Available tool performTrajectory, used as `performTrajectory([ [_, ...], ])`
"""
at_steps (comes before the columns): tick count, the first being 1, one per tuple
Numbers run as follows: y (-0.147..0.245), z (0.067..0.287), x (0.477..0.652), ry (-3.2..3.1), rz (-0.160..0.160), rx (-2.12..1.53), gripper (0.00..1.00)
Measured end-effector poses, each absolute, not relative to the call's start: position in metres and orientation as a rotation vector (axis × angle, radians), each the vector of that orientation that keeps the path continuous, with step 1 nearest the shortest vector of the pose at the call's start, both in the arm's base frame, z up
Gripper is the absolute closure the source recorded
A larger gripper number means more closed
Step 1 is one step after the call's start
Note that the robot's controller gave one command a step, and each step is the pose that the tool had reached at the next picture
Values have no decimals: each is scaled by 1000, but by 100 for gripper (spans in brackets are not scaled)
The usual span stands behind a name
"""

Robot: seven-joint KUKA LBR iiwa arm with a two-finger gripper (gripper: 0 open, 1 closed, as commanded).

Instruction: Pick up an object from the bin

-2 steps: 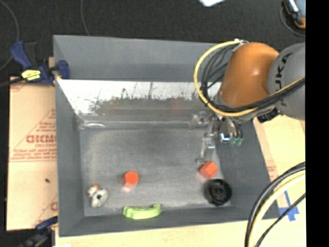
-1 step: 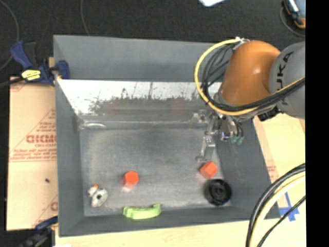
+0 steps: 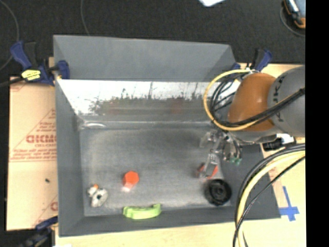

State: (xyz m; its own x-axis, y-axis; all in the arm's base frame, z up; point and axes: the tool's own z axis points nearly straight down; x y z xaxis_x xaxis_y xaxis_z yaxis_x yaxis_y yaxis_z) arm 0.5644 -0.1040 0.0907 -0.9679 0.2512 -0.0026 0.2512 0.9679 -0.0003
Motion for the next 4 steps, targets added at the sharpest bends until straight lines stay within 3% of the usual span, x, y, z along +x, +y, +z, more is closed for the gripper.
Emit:
performTrajectory([
  [1,-116,106,567,3106,-6,-421,0],
  [2,-141,102,548,3133,0,174,0],
  [3,-133,77,556,3104,-8,-443,0],
  [4,-148,73,490,3024,-5,-799,100],
])
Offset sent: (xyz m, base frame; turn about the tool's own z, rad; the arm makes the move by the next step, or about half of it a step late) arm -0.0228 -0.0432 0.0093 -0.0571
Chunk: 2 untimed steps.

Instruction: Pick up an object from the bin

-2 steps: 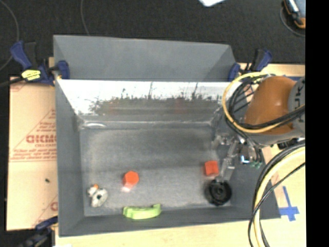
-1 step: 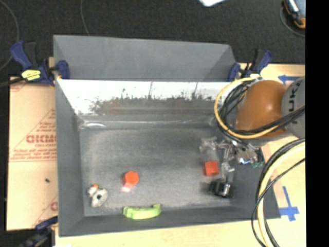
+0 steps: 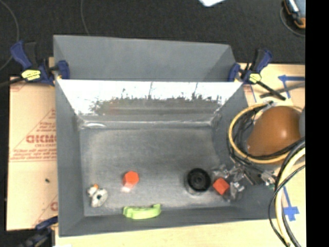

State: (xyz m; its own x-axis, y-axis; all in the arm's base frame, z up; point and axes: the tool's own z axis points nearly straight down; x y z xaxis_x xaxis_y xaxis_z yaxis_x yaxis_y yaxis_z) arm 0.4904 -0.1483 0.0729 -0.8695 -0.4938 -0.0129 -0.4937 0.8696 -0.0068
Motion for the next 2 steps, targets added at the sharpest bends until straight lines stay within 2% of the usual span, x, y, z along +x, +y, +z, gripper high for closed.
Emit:
performTrajectory([
  [2,-148,74,490,3023,-6,-799,100],
])
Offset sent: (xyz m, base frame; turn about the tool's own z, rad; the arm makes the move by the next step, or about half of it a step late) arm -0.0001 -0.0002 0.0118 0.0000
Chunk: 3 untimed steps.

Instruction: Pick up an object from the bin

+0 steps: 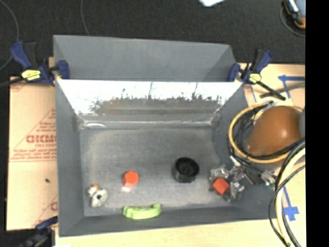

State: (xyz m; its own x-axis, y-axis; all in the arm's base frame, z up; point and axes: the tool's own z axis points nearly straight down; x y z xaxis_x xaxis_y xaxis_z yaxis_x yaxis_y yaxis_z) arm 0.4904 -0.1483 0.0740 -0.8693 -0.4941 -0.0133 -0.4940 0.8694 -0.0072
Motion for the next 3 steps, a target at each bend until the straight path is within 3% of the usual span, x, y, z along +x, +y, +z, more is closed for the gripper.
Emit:
performTrajectory([
  [2,-149,82,489,3027,-4,-799,100],
  [3,-148,103,488,3031,1,-798,100],
])
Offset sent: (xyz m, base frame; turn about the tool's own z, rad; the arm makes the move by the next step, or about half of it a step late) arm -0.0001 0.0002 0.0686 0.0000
